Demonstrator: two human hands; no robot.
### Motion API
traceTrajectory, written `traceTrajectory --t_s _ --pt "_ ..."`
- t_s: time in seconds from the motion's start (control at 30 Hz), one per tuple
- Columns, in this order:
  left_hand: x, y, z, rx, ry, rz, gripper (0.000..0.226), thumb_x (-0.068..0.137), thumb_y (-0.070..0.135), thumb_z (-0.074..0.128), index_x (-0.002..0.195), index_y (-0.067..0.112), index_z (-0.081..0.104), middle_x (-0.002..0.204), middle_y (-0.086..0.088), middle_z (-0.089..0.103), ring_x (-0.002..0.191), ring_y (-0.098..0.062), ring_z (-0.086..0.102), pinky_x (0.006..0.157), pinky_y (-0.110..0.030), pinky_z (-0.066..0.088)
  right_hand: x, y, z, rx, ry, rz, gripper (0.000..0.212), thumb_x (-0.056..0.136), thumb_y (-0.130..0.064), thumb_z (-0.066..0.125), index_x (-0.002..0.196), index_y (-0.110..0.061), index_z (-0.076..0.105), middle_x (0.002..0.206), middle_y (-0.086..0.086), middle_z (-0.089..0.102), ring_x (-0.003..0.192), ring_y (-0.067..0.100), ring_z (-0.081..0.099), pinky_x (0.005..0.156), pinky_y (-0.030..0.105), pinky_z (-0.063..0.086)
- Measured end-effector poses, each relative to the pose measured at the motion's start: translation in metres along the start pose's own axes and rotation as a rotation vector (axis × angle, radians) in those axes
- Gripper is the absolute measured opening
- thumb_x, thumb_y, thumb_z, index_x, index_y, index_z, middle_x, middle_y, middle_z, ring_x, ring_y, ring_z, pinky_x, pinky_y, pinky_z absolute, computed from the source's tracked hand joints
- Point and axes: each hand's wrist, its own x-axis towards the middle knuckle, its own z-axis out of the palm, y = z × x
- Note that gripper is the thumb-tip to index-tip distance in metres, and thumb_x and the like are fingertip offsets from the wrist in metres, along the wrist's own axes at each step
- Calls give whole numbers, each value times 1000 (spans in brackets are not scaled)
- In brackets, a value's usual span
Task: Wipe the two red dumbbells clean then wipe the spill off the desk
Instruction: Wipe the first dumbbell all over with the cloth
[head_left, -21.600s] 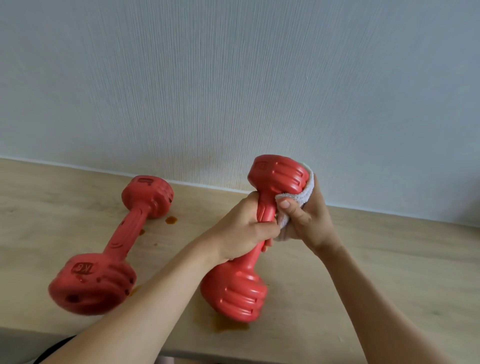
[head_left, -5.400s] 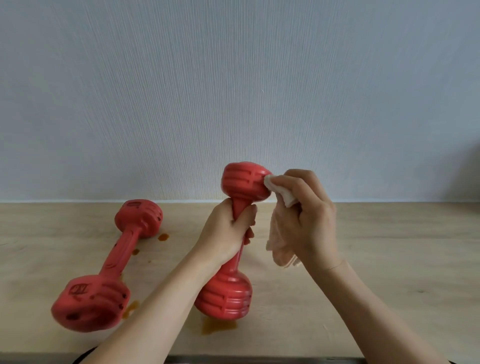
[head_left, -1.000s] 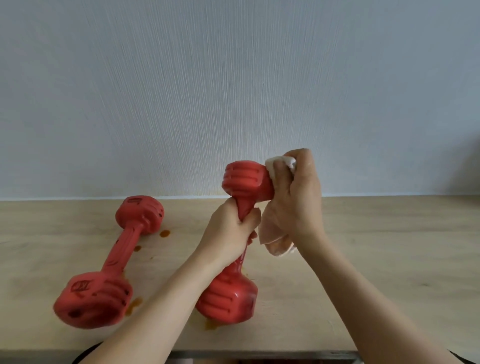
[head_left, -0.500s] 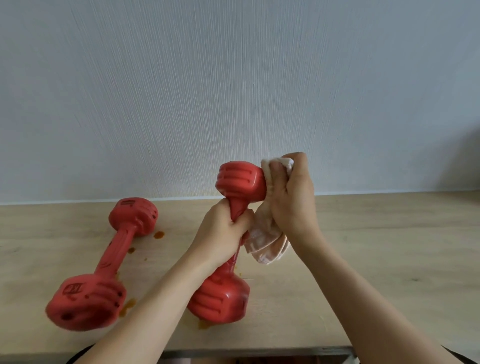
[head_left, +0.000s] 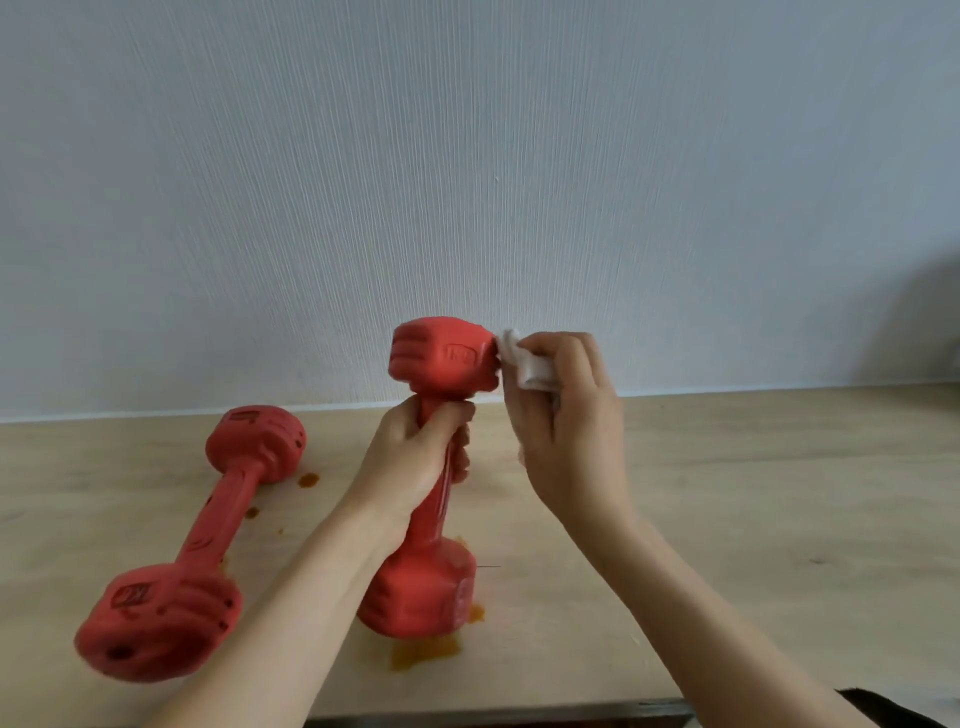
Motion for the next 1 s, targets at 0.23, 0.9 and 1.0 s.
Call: traceTrajectory --t_s 0.23,0.9,1.0 --pt "-3 2 0 165 76 76 29 90 14 56 62 9 51 48 -3 47 34 -6 44 35 -14 35 2 -2 1 -206 -23 -61 15 91 -17 56 94 -5 65 87 7 60 76 29 58 61 39 48" --pt "3 -4 3 490 172 283 32 72 30 51 63 -1 55 41 0 53 34 -8 50 47 -25 41 5 -18 -13 -398 -74 -115 9 80 -4 58 88 -3 61 82 12 58 71 31 55 60 28 37" --pt "0 -4 4 484 113 299 26 82 15 58 59 4 53 41 1 51 35 -8 49 44 -22 40 9 -4 -12 -305 -128 35 21 83 -14 47 91 -3 62 87 14 60 76 34 56 64 30 37"
